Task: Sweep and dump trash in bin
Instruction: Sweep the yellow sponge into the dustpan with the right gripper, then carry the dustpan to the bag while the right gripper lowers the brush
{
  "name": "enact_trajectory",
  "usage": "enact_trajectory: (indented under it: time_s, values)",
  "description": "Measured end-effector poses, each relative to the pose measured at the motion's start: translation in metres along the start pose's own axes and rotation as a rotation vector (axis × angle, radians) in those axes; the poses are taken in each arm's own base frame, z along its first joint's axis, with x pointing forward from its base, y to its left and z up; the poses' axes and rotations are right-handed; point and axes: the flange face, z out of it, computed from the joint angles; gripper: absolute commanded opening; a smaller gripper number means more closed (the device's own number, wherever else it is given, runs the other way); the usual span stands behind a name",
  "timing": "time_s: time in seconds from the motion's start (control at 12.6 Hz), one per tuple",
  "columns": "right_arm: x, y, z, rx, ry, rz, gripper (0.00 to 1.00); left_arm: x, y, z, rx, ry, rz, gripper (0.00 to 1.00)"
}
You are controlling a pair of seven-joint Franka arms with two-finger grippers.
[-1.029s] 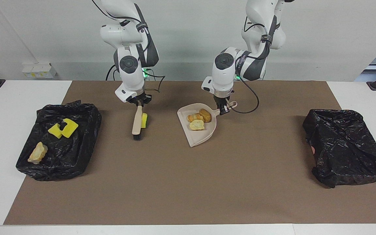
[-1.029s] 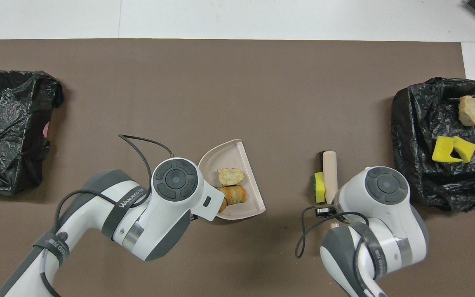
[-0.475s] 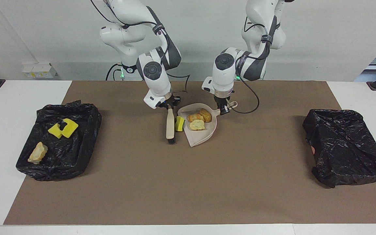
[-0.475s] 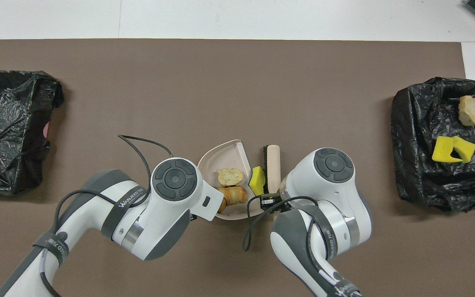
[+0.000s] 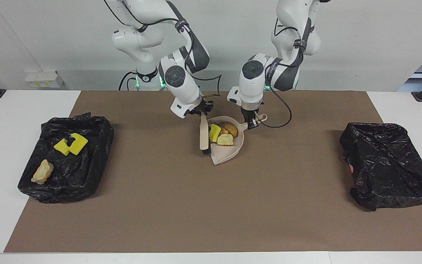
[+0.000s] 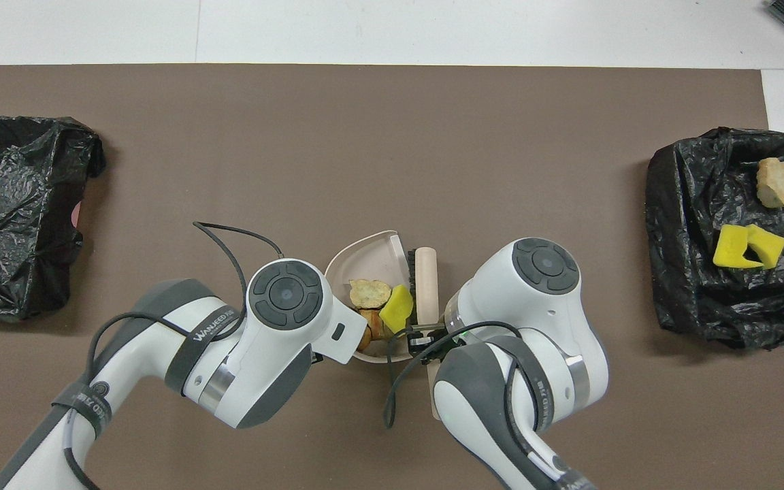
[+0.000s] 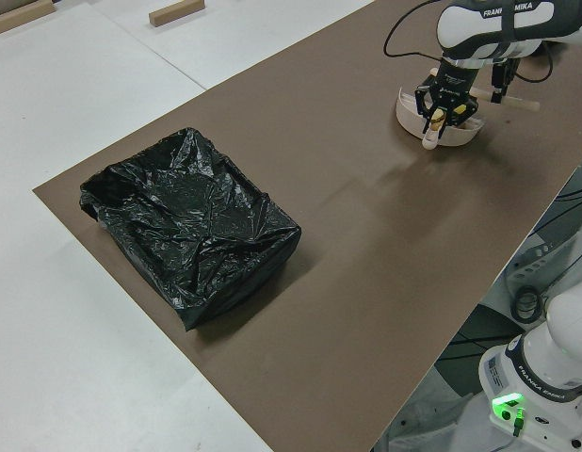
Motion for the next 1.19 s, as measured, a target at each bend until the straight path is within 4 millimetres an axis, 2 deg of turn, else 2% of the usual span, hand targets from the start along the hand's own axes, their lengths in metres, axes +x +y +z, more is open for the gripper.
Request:
enact_trajectory:
  time_s: [0.16, 0.32, 0.47, 0.71, 0.95, 1.19]
  values:
    - [-0.01, 0.007, -0.02, -0.01, -0.013, -0.009, 0.0, -0.008, -0.01, 0.001, -0.002, 0.002, 0.037, 0.0]
    - [-0.028, 0.004, -0.032, -0.035, -0.038, -0.029, 0.0, -0.015, -0.017, 0.001, -0.005, 0.003, 0.049, 0.0]
    - [-0.042, -0.004, -0.036, -0.048, -0.047, -0.051, 0.0, -0.019, -0.022, 0.001, -0.006, 0.004, 0.047, 0.0]
    - [-0.044, -0.007, -0.034, -0.051, -0.038, -0.029, 0.0, -0.031, -0.036, -0.001, -0.002, 0.015, 0.076, 0.0]
    - [-0.049, -0.021, -0.025, -0.061, -0.02, -0.006, 0.0, -0.062, -0.069, -0.017, 0.022, 0.042, 0.127, 0.0]
    - [-0.065, -0.051, 0.001, -0.114, 0.012, 0.004, 0.0, -0.126, -0.114, -0.054, 0.08, 0.081, 0.16, 0.0]
